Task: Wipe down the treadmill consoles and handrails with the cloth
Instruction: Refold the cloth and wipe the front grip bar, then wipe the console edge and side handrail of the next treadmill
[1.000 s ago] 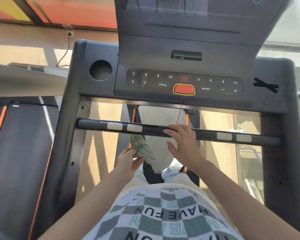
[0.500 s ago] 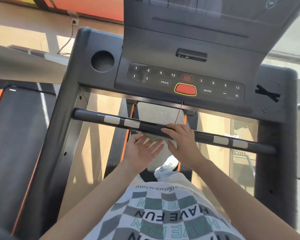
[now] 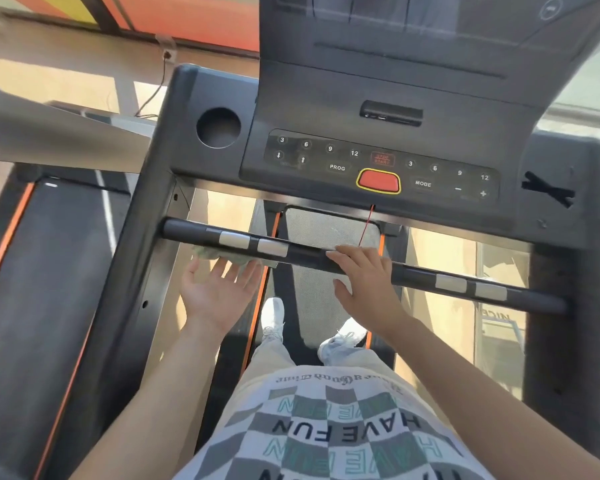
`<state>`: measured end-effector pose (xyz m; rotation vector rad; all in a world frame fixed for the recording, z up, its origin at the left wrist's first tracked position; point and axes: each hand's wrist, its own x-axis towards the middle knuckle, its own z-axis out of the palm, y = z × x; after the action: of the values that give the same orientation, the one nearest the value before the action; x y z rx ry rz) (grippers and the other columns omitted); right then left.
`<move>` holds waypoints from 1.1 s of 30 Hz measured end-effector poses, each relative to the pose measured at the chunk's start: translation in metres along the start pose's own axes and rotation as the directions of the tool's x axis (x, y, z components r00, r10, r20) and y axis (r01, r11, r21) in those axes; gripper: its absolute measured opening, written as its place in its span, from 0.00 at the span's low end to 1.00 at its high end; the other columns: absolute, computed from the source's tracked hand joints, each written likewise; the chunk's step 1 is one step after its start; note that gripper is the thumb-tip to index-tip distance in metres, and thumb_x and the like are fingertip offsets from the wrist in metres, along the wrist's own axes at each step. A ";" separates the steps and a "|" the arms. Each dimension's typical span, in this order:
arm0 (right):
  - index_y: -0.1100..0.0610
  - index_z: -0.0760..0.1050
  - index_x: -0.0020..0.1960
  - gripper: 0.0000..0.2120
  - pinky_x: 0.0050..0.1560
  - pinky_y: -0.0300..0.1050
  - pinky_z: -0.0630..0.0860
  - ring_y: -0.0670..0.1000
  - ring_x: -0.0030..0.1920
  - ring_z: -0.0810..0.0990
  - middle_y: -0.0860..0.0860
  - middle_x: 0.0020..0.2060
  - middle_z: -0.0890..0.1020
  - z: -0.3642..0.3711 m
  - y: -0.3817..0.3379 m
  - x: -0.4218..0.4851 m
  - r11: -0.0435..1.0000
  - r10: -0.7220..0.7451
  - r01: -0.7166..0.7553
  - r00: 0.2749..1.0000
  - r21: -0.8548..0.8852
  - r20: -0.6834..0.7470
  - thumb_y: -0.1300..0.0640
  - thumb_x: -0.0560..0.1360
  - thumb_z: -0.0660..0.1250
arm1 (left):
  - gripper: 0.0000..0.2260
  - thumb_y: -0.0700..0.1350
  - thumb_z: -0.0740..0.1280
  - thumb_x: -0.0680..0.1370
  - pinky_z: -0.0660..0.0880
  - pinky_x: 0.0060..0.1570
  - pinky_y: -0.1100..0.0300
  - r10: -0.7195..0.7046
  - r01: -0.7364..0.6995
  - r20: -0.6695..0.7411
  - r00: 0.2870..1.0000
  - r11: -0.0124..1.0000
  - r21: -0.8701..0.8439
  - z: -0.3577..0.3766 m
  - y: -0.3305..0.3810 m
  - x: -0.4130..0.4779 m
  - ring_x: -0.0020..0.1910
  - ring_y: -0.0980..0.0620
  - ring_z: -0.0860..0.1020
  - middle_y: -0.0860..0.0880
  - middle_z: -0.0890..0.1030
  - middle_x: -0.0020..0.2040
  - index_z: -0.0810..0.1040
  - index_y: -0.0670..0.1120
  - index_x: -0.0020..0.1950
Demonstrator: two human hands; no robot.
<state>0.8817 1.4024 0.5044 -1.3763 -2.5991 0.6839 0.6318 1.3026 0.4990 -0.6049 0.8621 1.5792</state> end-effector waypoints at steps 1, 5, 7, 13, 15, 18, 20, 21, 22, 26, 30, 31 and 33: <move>0.51 0.74 0.70 0.24 0.63 0.56 0.63 0.55 0.65 0.71 0.47 0.67 0.76 0.001 -0.003 0.001 1.000 -0.008 0.008 1.000 -0.010 0.007 0.58 0.74 0.70 | 0.26 0.60 0.65 0.77 0.74 0.65 0.40 0.017 -0.017 -0.003 1.000 1.000 0.000 0.001 0.001 0.001 0.64 0.38 0.80 0.44 0.80 0.67 0.75 0.49 0.71; 0.50 0.73 0.70 0.25 0.65 0.55 0.61 0.55 0.65 0.72 0.48 0.67 0.76 0.007 -0.012 0.006 0.999 -0.022 0.024 1.000 -0.047 0.022 0.56 0.74 0.70 | 0.22 0.57 0.66 0.75 0.68 0.71 0.39 -0.048 0.046 0.019 0.999 0.994 0.094 0.013 -0.028 -0.003 0.67 0.39 0.78 0.45 0.81 0.66 0.79 0.48 0.64; 0.49 0.74 0.70 0.24 0.65 0.55 0.63 0.55 0.63 0.73 0.47 0.66 0.77 0.007 -0.012 0.008 0.998 -0.012 0.013 1.000 -0.054 0.019 0.56 0.74 0.70 | 0.20 0.57 0.66 0.74 0.68 0.71 0.39 -0.133 0.131 0.011 0.991 0.983 0.131 0.021 -0.049 -0.007 0.68 0.39 0.77 0.44 0.81 0.66 0.79 0.47 0.60; 0.48 0.73 0.71 0.25 0.66 0.55 0.64 0.54 0.65 0.73 0.46 0.67 0.76 0.004 -0.005 0.006 0.997 -0.055 0.058 0.998 -0.059 0.042 0.57 0.75 0.70 | 0.19 0.57 0.64 0.77 0.69 0.70 0.39 -0.206 0.204 0.001 0.978 0.970 0.128 0.025 -0.067 -0.006 0.68 0.37 0.77 0.41 0.82 0.61 0.80 0.44 0.58; 0.48 0.73 0.71 0.25 0.67 0.56 0.64 0.54 0.66 0.72 0.46 0.68 0.76 0.004 -0.005 0.006 0.998 -0.040 0.043 0.998 -0.041 0.052 0.57 0.75 0.70 | 0.20 0.56 0.66 0.75 0.67 0.72 0.40 -0.173 0.170 0.024 0.985 0.980 0.102 0.022 -0.053 -0.007 0.68 0.37 0.76 0.42 0.82 0.62 0.80 0.45 0.60; 0.48 0.72 0.71 0.25 0.68 0.55 0.62 0.53 0.66 0.72 0.46 0.68 0.75 0.006 -0.005 0.005 0.999 -0.018 0.020 0.998 -0.032 0.054 0.56 0.75 0.70 | 0.21 0.56 0.66 0.75 0.68 0.71 0.41 -0.092 0.091 0.021 0.996 0.993 0.072 0.013 -0.026 -0.005 0.67 0.38 0.78 0.44 0.81 0.66 0.79 0.47 0.64; 0.47 0.72 0.72 0.25 0.69 0.54 0.61 0.53 0.67 0.71 0.45 0.69 0.75 0.007 -0.005 0.004 0.999 -0.012 0.014 0.999 -0.030 0.051 0.56 0.75 0.70 | 0.22 0.58 0.63 0.78 0.70 0.70 0.41 -0.029 0.030 -0.003 1.000 0.999 0.034 0.006 -0.007 -0.003 0.65 0.37 0.79 0.44 0.81 0.66 0.78 0.47 0.68; 0.47 0.72 0.72 0.26 0.69 0.54 0.61 0.53 0.68 0.71 0.45 0.69 0.74 0.008 -0.005 0.003 0.999 -0.013 0.014 0.999 -0.029 0.048 0.56 0.75 0.70 | 0.24 0.58 0.64 0.78 0.70 0.69 0.40 0.001 -0.001 -0.019 1.000 1.000 0.015 0.002 0.002 -0.002 0.65 0.37 0.79 0.44 0.81 0.66 0.77 0.48 0.70; 0.48 0.72 0.72 0.26 0.69 0.55 0.61 0.53 0.68 0.71 0.46 0.69 0.74 0.008 -0.005 0.002 0.999 -0.015 0.016 0.999 -0.027 0.045 0.56 0.75 0.71 | 0.25 0.58 0.65 0.77 0.71 0.69 0.40 0.028 -0.028 -0.034 0.999 1.000 0.000 -0.001 0.011 -0.001 0.64 0.36 0.80 0.44 0.81 0.66 0.76 0.49 0.71; 0.48 0.72 0.72 0.26 0.70 0.57 0.62 0.54 0.69 0.71 0.47 0.69 0.75 0.007 -0.006 0.001 1.000 -0.007 0.008 0.999 -0.017 0.038 0.56 0.75 0.71 | 0.24 0.56 0.65 0.77 0.73 0.66 0.41 0.123 -0.125 -0.087 0.989 0.992 -0.024 -0.005 0.035 -0.004 0.64 0.37 0.80 0.43 0.82 0.65 0.77 0.47 0.71; 0.47 0.71 0.73 0.24 0.71 0.55 0.60 0.53 0.70 0.69 0.46 0.71 0.74 0.002 -0.010 0.004 1.000 0.016 -0.015 0.997 -0.015 0.069 0.55 0.78 0.69 | 0.20 0.55 0.63 0.80 0.76 0.64 0.42 0.178 -0.182 -0.137 0.975 0.983 -0.018 0.005 0.037 -0.001 0.63 0.40 0.80 0.44 0.82 0.65 0.78 0.49 0.69; 0.47 0.71 0.73 0.24 0.71 0.55 0.60 0.53 0.70 0.69 0.46 0.71 0.74 0.001 -0.011 0.004 1.000 0.019 -0.018 0.997 -0.014 0.073 0.55 0.78 0.68 | 0.19 0.55 0.63 0.81 0.76 0.64 0.43 0.171 -0.172 -0.146 0.974 0.985 0.008 0.007 0.032 0.000 0.63 0.40 0.81 0.45 0.81 0.65 0.77 0.50 0.69; 0.47 0.71 0.73 0.24 0.71 0.55 0.60 0.53 0.70 0.69 0.46 0.71 0.73 0.000 -0.011 0.004 1.000 0.019 -0.017 0.996 -0.024 0.082 0.55 0.78 0.68 | 0.17 0.54 0.63 0.82 0.76 0.64 0.44 0.153 -0.144 -0.160 0.975 0.987 0.068 0.009 0.021 0.002 0.61 0.41 0.82 0.45 0.82 0.64 0.77 0.50 0.69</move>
<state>0.8707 1.4006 0.5091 -1.4084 -2.6688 0.7301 0.6119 1.3101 0.5073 -0.6502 1.0939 1.6501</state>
